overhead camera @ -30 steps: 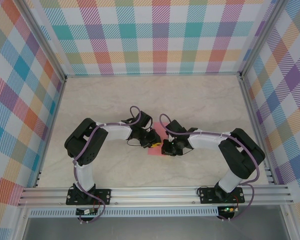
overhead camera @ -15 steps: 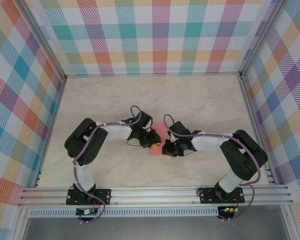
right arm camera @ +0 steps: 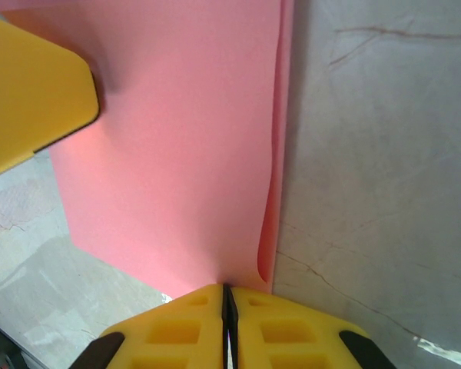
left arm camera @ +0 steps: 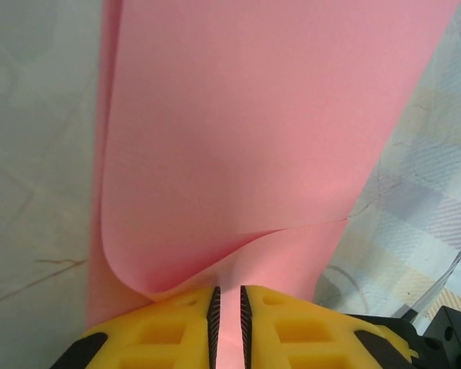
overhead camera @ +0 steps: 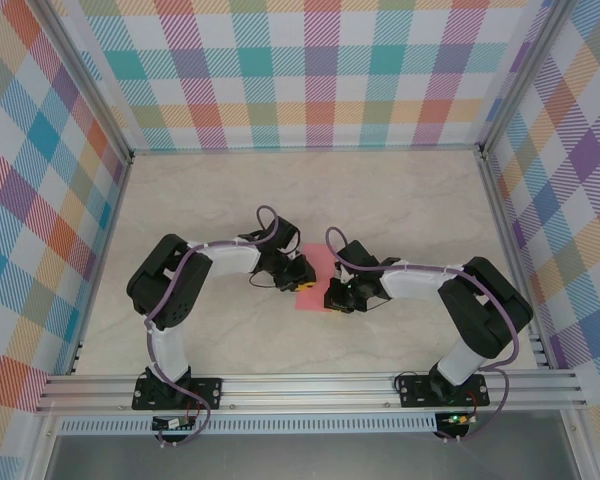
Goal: Fold a paper plane with a square sheet of paper (pick it up from the middle)
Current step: Fold the triangle a second time at the center of the table.
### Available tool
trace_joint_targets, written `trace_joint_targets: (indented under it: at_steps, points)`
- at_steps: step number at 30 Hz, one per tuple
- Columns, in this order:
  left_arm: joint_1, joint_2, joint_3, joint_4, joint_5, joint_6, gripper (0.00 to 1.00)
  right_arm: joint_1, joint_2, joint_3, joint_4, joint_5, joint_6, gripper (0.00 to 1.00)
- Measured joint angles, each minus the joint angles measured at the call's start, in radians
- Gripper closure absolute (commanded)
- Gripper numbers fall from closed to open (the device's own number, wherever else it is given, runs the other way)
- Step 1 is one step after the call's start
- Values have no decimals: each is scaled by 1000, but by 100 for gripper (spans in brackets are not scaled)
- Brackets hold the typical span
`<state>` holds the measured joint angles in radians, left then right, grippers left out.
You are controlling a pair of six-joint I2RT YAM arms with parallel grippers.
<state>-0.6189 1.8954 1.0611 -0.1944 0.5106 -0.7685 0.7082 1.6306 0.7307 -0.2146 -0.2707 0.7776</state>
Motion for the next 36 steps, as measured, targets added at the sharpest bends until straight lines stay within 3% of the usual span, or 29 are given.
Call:
trace_joint_targets:
  at_steps: [21, 28, 36]
  points:
    - [85, -10, 158, -201, -171, 134, 81, 0, -4, 12, -11, 1, 0, 89]
    - [65, -191, 33, -107, -117, 102, 82, 2, -11, 28, -40, 2, 0, 85]
    - [11, -161, -72, 33, -19, 39, 84, 5, -63, 76, -117, 9, -5, 82]
